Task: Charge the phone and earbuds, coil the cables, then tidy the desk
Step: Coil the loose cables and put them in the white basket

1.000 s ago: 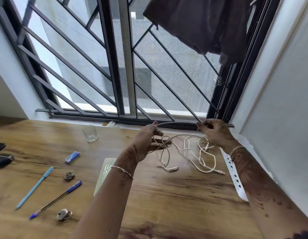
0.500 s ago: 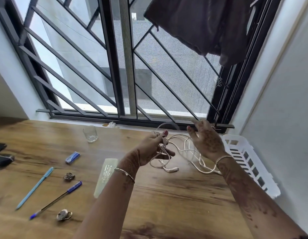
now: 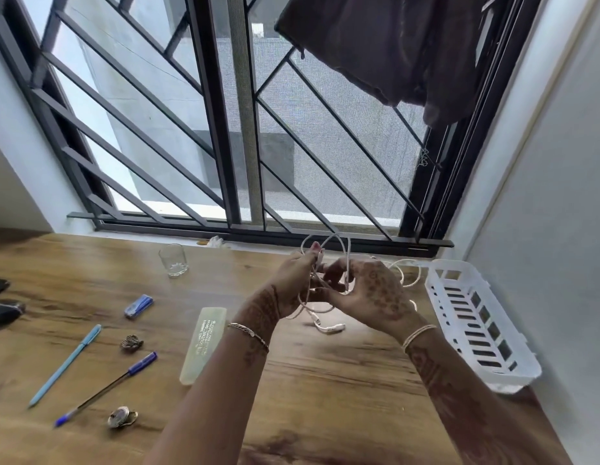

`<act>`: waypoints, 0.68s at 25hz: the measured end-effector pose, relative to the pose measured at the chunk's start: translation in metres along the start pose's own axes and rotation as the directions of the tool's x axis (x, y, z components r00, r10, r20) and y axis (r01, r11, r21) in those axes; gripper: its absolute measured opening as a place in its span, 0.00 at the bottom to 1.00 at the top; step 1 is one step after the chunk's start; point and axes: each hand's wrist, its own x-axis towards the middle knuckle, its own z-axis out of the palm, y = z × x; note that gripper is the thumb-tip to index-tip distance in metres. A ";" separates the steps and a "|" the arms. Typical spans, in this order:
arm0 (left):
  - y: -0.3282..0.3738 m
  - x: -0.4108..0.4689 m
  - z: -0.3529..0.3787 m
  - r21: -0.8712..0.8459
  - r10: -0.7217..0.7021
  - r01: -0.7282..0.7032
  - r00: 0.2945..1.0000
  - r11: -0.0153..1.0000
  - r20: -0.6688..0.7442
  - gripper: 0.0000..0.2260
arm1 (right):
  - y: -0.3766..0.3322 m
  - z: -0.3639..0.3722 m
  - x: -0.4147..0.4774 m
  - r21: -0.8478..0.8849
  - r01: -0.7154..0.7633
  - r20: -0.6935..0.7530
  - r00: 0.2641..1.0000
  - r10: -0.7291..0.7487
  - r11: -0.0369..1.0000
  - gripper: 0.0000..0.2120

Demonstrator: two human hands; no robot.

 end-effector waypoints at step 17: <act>0.003 -0.007 -0.003 -0.128 -0.013 0.027 0.994 0.991 0.111 0.13 | 0.018 -0.018 -0.005 0.119 0.084 0.021 0.996 -0.087 0.989 0.28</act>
